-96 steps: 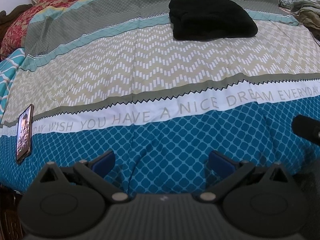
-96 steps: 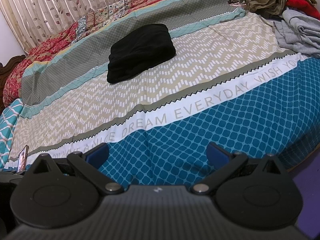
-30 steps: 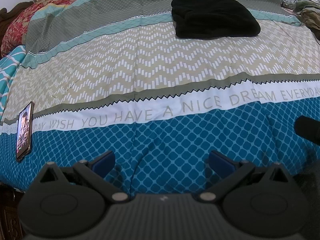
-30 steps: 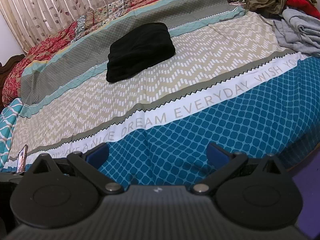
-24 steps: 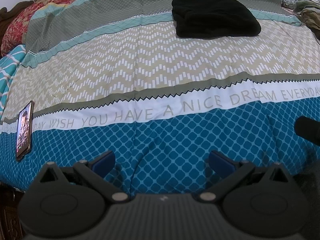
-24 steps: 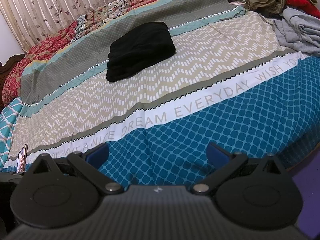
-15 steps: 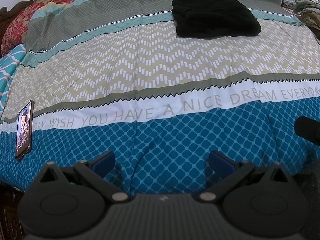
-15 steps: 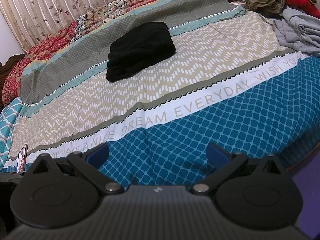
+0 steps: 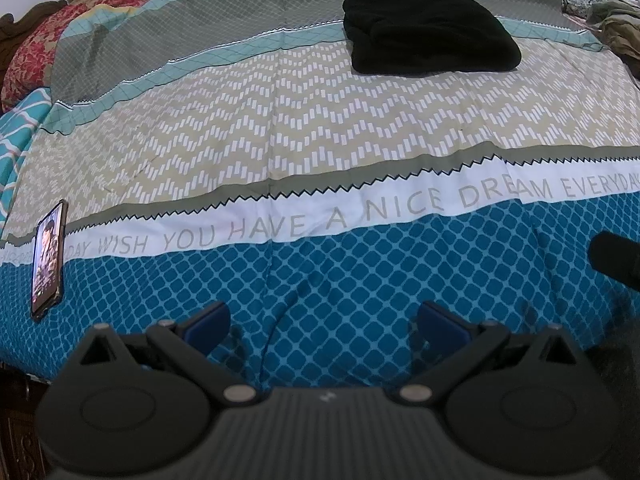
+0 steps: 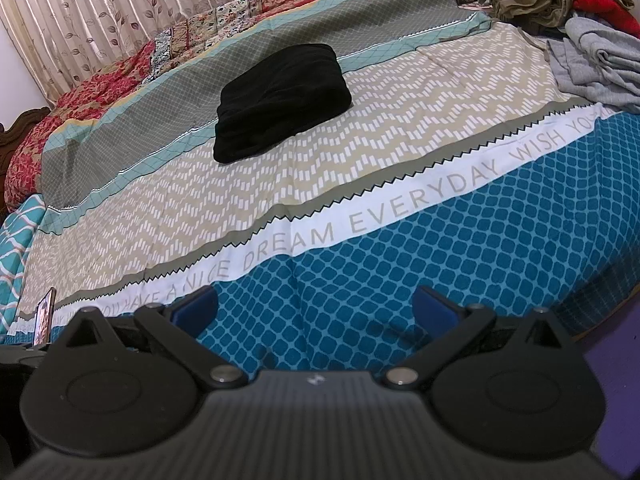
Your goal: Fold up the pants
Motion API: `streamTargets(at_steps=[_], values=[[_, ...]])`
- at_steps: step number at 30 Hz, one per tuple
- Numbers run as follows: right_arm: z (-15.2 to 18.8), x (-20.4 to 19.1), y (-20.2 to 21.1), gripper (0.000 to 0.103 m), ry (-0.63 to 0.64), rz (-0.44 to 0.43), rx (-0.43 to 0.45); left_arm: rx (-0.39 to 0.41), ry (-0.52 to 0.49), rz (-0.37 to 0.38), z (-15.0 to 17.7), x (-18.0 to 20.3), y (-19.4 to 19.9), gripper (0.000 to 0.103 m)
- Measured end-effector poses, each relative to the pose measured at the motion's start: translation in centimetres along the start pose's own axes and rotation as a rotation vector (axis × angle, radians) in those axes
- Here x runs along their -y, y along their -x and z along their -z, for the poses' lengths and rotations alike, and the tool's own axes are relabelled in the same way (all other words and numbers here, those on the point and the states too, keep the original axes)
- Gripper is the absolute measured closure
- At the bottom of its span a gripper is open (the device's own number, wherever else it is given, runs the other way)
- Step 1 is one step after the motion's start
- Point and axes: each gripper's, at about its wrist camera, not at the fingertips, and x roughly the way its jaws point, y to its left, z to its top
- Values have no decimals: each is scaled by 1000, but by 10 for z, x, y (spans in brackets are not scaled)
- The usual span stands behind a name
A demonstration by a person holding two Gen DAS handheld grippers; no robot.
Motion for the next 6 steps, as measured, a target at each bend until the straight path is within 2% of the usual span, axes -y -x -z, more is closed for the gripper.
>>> streamTargets(at_steps=[6], values=[[1, 0, 0, 0, 2, -4, 1, 6, -5, 16, 1, -1, 2, 0]])
